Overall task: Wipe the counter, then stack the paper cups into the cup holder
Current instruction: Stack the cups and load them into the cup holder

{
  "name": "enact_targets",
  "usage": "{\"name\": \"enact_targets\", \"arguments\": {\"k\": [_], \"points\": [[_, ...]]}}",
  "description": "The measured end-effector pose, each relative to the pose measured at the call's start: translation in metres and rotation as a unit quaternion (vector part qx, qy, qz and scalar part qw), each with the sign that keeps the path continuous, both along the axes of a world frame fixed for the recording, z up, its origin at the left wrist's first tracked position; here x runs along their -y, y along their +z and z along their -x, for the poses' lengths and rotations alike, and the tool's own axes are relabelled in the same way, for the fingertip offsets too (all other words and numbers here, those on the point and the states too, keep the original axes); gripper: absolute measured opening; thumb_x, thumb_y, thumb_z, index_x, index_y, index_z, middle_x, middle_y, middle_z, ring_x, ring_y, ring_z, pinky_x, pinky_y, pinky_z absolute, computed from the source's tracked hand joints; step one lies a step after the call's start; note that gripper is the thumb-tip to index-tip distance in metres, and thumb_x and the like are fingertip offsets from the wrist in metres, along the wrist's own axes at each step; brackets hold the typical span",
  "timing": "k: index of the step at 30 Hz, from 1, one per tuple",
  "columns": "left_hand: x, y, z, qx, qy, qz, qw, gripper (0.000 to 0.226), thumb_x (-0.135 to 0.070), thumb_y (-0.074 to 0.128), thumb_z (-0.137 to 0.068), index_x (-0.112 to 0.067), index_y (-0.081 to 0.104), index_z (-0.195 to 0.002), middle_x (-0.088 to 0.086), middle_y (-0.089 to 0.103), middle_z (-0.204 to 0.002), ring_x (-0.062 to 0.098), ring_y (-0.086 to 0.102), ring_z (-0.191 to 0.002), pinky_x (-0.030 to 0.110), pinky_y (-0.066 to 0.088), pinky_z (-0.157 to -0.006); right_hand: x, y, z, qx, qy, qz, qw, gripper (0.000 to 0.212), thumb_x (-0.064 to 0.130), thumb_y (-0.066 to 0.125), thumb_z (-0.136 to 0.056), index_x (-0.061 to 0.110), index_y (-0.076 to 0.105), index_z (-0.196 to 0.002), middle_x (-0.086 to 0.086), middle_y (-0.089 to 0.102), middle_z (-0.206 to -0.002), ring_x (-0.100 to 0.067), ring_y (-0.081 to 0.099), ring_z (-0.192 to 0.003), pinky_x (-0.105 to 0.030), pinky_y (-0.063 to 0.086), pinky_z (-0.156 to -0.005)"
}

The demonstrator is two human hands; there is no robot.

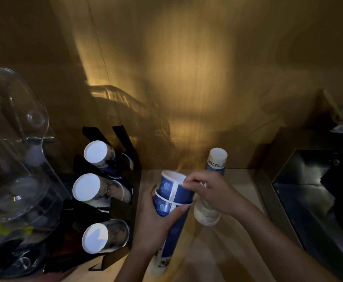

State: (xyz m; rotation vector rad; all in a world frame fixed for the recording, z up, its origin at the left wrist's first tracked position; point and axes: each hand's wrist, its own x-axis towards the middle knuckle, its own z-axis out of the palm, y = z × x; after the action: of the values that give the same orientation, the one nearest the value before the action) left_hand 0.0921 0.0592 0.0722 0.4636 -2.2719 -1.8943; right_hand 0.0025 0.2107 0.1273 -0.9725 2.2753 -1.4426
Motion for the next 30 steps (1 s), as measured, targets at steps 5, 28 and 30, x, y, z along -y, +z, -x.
{"name": "enact_targets", "arguments": {"k": [5, 28, 30], "points": [[0.003, -0.006, 0.002, -0.004, -0.036, 0.018, 0.999, 0.085, -0.074, 0.071, -0.047, -0.060, 0.033, -0.122, -0.012, 0.052, -0.129, 0.007, 0.057, -0.113, 0.038, 0.051, -0.094, 0.005, -0.018, -0.006, 0.036, 0.038, -0.060, 0.997, 0.018, 0.031, 0.054, -0.088, 0.027, 0.065, -0.074, 0.003, 0.068, -0.074, -0.014, 0.062, -0.077, -0.040, 0.049, -0.076], [0.030, -0.002, 0.014, 0.134, -0.036, -0.275, 0.951, 0.045, -0.002, 0.054, -0.080, -0.021, 0.055, -0.121, 0.015, 0.075, -0.098, 0.023, 0.066, -0.066, 0.033, 0.054, -0.062, 0.003, -0.041, 0.005, 0.056, 0.017, -0.032, 0.998, 0.081, 0.051, 0.080, -0.056, 0.058, 0.034, -0.122, 0.027, 0.045, -0.128, 0.007, 0.043, -0.118, -0.014, 0.043, -0.090], [0.032, 0.004, 0.012, 0.117, -0.039, -0.217, 0.968, 0.060, -0.015, 0.064, -0.060, -0.031, 0.059, -0.118, 0.006, 0.074, -0.102, 0.022, 0.062, -0.077, 0.037, 0.048, -0.070, 0.007, -0.040, 0.003, 0.087, 0.006, 0.009, 0.996, 0.072, 0.054, 0.079, -0.057, 0.065, 0.037, -0.113, 0.036, 0.051, -0.119, 0.010, 0.048, -0.113, -0.009, 0.046, -0.082]]}}
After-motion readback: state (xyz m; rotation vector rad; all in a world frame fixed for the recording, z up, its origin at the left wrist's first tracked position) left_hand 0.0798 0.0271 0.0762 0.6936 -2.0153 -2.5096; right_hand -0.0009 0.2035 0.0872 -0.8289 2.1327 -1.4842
